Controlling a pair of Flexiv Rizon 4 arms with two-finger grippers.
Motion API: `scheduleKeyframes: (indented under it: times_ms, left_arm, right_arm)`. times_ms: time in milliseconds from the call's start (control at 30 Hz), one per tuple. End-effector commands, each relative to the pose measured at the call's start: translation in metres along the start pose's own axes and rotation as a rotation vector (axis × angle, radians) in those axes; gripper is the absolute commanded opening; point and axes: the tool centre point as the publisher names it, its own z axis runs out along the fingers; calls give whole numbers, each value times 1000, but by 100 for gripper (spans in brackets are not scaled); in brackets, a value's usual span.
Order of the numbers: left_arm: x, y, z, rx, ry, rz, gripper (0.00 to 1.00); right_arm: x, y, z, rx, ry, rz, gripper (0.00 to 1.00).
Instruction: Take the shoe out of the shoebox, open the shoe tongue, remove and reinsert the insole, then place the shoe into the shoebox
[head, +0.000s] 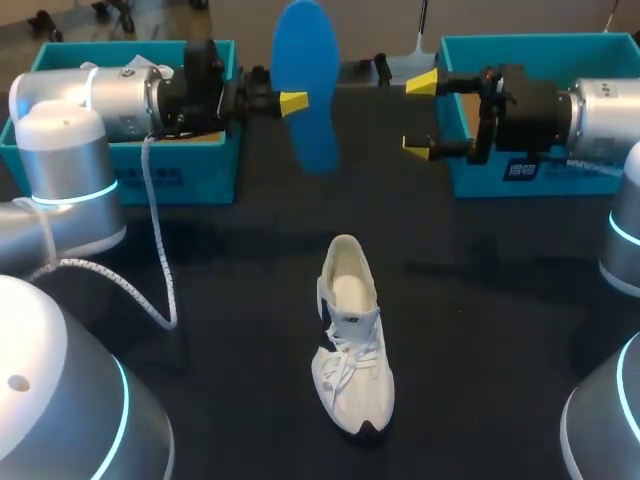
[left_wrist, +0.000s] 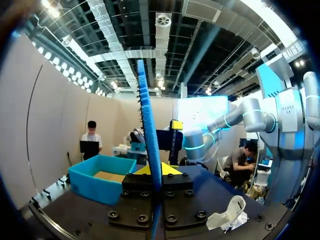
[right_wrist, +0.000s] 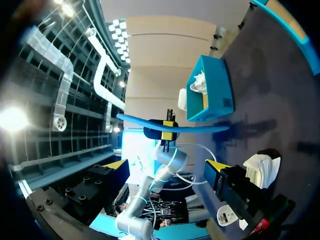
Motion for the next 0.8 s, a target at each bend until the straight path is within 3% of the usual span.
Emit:
scheduleKeyframes:
  times_ms: [33,200,267,300,700,800]
  left_arm:
    - [5,-2,2,-22,22,186,0]
    - [27,-9,5,-60,0,535,0]
    - [30,-10,4,-91,-89,702,0]
    - [31,-10,3,-99,-187,781,0]
    - [31,-10,3,-99,-187,781,0]
    - [36,-15,8,-85,-156,933,0]
  right_arm:
    - [0,0,2,-1,-3,1,100]
    - [0,0,2,-1,-3,1,100]
    - [0,0,2,-1,-3,1,100]
    - [0,0,2,-1,-3,1,100]
    - [0,0,2,-1,-3,1,100]
    - [0,0,2,-1,-3,1,100]
